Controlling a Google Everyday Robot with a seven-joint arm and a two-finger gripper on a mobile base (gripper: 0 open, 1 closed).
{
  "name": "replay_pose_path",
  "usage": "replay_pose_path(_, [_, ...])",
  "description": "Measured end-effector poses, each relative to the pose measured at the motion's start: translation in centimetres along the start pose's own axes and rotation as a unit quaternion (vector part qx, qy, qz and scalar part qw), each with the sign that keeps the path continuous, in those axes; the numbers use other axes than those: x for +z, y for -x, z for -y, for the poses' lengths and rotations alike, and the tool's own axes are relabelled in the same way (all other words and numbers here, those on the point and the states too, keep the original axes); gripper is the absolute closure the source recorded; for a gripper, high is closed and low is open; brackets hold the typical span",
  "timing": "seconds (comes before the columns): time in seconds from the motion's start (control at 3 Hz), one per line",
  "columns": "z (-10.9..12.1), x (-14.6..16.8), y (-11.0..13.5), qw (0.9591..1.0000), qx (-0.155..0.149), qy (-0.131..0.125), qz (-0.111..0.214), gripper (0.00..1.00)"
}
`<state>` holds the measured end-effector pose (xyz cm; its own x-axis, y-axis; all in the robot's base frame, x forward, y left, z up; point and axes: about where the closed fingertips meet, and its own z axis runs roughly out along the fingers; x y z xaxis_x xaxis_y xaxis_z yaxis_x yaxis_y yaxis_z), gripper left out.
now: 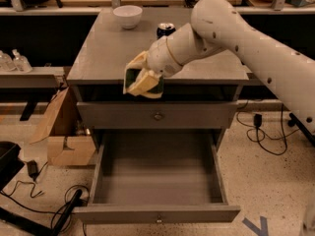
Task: Pick sponge from middle drawer and place on counter
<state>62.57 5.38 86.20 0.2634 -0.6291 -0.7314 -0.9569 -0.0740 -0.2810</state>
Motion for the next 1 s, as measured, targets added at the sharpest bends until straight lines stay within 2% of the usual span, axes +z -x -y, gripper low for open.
replay_pose_path(0.33, [3.6,-0.1,4.2,0.998,0.004,-0.06,0.018,1.0])
replay_pose_path(0.67, [8.8,3.2,9.7,0.9923,-0.009,-0.116,0.041,1.0])
replay_pose_path(1.0, [11.9,7.3,12.7,0.9887,-0.054,-0.125,0.062,1.0])
